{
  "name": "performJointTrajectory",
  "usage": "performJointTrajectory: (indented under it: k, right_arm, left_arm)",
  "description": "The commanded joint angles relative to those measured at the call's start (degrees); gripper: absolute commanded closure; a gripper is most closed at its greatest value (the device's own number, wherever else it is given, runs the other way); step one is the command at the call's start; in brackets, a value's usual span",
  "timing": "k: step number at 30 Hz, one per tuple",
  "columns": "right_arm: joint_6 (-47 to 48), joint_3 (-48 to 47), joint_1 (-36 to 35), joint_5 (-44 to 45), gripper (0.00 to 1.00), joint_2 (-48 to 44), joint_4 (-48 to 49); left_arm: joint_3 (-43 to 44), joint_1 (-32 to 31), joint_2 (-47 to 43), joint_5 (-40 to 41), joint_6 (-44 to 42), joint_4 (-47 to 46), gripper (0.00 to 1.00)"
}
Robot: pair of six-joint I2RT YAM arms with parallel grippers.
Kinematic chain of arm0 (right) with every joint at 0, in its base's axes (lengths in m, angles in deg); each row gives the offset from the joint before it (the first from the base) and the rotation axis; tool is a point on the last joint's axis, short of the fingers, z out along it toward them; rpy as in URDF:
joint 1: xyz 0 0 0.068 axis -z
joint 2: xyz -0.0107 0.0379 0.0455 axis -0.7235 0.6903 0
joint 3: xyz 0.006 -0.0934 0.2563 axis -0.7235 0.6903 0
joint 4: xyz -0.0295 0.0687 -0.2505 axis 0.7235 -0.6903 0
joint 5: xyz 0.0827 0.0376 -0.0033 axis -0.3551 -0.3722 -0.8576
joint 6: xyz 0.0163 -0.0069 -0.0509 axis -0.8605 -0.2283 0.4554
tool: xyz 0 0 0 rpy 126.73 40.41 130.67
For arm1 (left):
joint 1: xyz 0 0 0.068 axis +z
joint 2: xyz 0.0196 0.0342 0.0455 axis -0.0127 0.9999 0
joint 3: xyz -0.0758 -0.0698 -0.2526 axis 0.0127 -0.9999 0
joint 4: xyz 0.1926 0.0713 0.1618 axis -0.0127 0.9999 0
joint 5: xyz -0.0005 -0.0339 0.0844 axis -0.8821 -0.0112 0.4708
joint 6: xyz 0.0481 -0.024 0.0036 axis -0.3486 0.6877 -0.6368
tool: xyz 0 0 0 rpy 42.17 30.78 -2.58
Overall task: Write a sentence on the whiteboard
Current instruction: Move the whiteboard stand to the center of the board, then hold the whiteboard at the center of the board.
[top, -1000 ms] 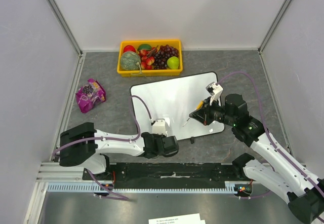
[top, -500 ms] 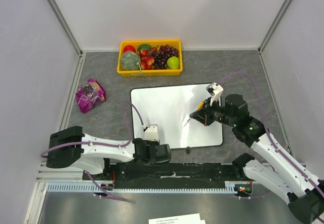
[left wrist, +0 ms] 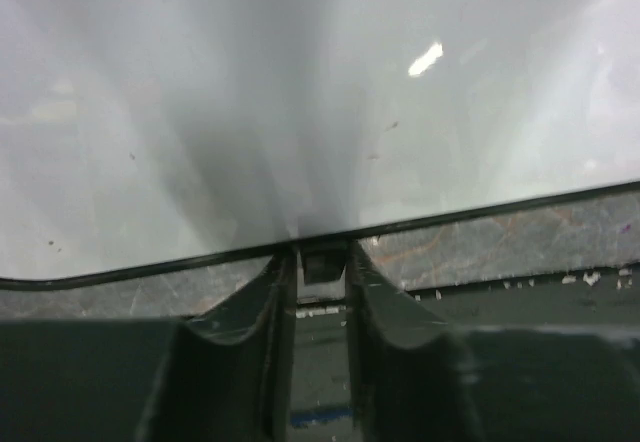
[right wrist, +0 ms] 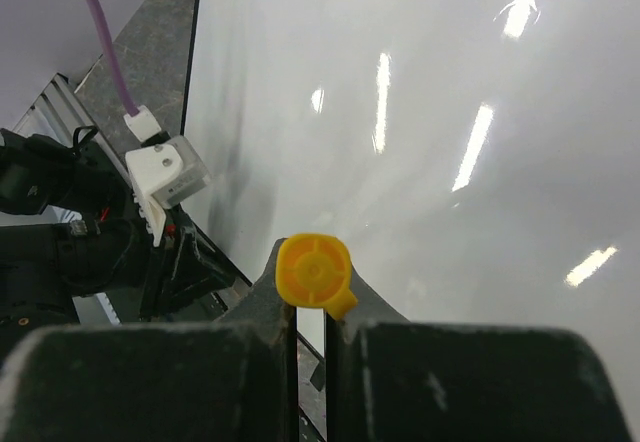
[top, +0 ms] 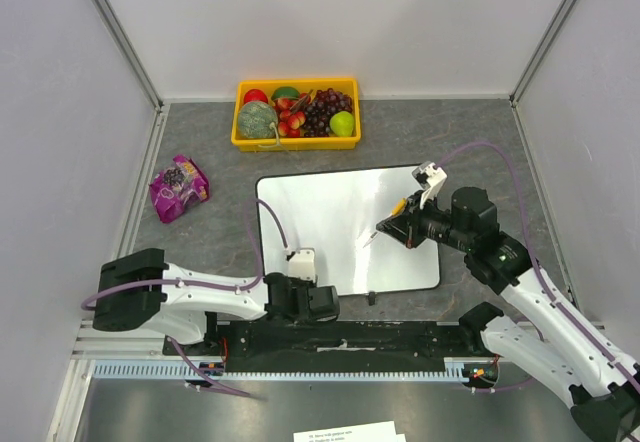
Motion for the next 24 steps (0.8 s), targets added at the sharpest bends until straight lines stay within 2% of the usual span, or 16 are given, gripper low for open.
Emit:
performJointTrajectory:
  k: [1,4,11,19,24]
  right_arm:
    - [-0.4,-3.7,0.0,-0.7,1.0,-2.3,0.5]
    - [-0.5,-3.6,0.0,-0.8,1.0,-3.1,-0.2]
    - [-0.6,-3.3,0.1,-0.3,1.0,-4.3,-0.7]
    - [-0.3,-2.7,0.0,0.2,1.0,-5.2,-0.8]
    - [-0.2,-2.3,0.1,0.6,1.0,-5.8,-0.8]
  left_arm:
    - [2.6,-1.5,-1.8,-2.7,-2.2,1.8,0.6]
    - [2.9,-1.5,-5.4,-2.9,-3.9,1.8,0.41]
    - [7.4,-1.5,-12.6,-4.6,-13.3,4.3,0.2]
    - [10.8,-1.1,-18.7,-4.7,-19.7,5.7,0.08]
    - [9.0,1.5,-21.3,-9.5,-25.3,-1.0,0.05]
